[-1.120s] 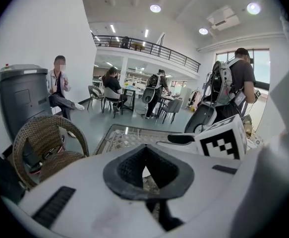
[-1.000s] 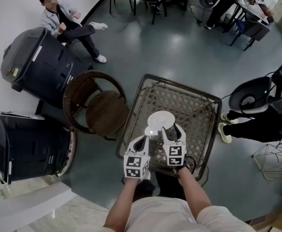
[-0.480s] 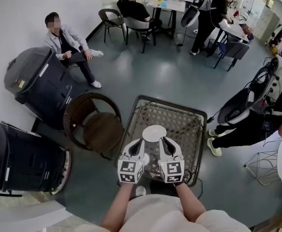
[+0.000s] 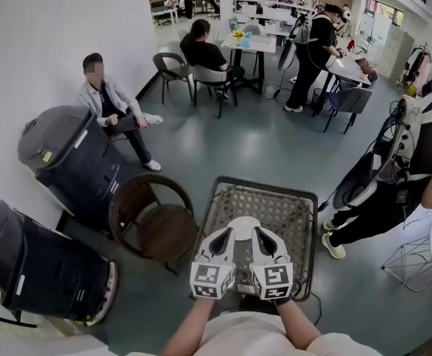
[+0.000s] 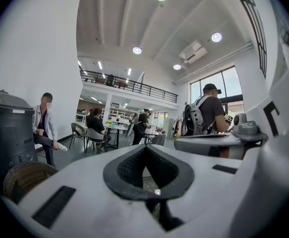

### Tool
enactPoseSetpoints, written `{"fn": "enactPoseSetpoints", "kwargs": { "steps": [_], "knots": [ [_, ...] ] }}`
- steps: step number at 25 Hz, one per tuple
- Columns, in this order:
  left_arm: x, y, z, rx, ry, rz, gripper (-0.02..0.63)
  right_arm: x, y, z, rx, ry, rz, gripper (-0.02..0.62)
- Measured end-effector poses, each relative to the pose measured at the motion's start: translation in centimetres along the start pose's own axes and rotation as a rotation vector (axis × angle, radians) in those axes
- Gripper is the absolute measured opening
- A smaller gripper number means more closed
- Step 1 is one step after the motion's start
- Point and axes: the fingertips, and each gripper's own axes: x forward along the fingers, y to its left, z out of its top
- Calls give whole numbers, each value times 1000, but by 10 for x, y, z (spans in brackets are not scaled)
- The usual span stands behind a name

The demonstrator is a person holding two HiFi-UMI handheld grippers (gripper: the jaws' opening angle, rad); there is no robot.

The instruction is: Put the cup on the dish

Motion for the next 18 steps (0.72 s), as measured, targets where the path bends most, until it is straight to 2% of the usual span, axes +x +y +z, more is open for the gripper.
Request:
{"fn": "enactPoseSetpoints", "kwargs": {
  "steps": [5, 18],
  "knots": [
    [-6, 0, 3, 13, 0, -7, 5, -5, 6, 14, 14, -39, -3, 0],
    [-13, 8, 14, 8, -25, 4, 5, -7, 27, 15, 39, -56, 34, 0]
  ]
}}
